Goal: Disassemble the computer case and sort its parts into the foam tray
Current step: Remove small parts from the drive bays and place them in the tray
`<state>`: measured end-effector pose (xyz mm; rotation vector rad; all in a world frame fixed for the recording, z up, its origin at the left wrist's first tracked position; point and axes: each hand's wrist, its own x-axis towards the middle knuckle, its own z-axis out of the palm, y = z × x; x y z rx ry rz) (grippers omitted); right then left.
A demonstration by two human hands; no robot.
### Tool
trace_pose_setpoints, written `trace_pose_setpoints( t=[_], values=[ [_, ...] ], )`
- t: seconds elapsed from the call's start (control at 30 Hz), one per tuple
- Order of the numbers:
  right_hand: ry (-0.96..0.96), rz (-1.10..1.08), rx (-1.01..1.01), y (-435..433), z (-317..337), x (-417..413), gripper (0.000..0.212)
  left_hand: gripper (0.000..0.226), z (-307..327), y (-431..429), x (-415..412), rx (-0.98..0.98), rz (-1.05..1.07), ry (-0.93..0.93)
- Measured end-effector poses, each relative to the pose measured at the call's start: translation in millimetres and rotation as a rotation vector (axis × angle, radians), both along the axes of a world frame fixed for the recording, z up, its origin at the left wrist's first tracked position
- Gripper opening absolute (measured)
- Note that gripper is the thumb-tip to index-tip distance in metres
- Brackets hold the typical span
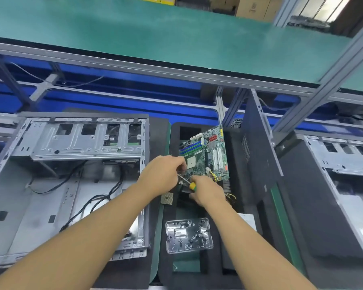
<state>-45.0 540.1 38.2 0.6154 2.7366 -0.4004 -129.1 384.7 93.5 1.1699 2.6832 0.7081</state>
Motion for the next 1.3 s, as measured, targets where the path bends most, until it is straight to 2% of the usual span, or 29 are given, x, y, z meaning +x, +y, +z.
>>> trace_pose_setpoints(
  t=[0.1, 0.37, 0.47, 0.57, 0.63, 0.73, 0.8, 0.87, 0.93, 1.0, 1.1, 1.2, 1.3],
  values=[
    [-0.064, 0.018, 0.029, -9.2, -12.7, -7.8, 0.048, 0.04, -0.9, -1.5, 1.4, 0.063, 0.03, -0.01],
    [-0.117, -0.03, -0.069, -11.6, -50.3, 7.4, 0.049, 0.035, 4.8, -4.7, 4.9, 0.089, 0.033, -0.099],
    [-0.068, -0.063, -0.119, -11.2, -55.0, 10.8, 0.049, 0.034, 7.1, -6.6, 6.2, 0.113, 0.055, -0.115],
    [0.027, -0.099, -0.255, -9.1, -52.2, 14.3, 0.044, 0.034, 9.6, -7.4, 6.1, 0.131, 0.063, -0.151],
    [0.102, -0.161, -0.373, -8.1, -48.4, 20.1, 0.037, 0.035, 9.8, -8.0, 6.2, 0.14, 0.062, -0.176],
    [0.238, -0.459, -0.71, -9.9, -28.3, 26.2, 0.03, 0.037, 8.8, -7.9, 5.5, 0.212, 0.082, -0.263],
    [0.34, -0.642, -1.02, -14.0, -7.9, 22.6, 0.035, 0.036, 11.4, -9.9, 6.1, 0.373, 0.125, -0.38],
    [0.442, -0.695, -1.291, -19.4, 18.9, 17.5, 0.047, 0.035, 16.0, -15.2, 5.3, 0.56, 0.199, -0.466],
    [0.514, -0.573, -1.423, -25.5, 49.0, 15.0, 0.052, 0.029, 22.9, -24.6, 0.5, 0.676, 0.289, -0.54],
    [0.529, -0.348, -1.431, -36.5, 78.6, 13.4, 0.049, 0.013, 32.1, -40.6, -7.0, 0.736, 0.338, -0.706],
    [0.459, -0.121, -1.347, -65.5, 111.9, 2.8, 0.038, 0.023, 46.8, -78.8, -22.0, 0.856, 0.262, -0.955],
    [0.42, -0.126, -1.337, -104.1, 124.1, -11.5, 0.027, 0.019, 55.6, -125.0, -37.0, 0.938, 0.238, -1.011],
    [0.445, -0.201, -1.369, -135.6, 123.6, -20.7, 0.023, 0.024, 53.6, -165.4, -48.9, 0.923, 0.226, -1.088]
  ],
)
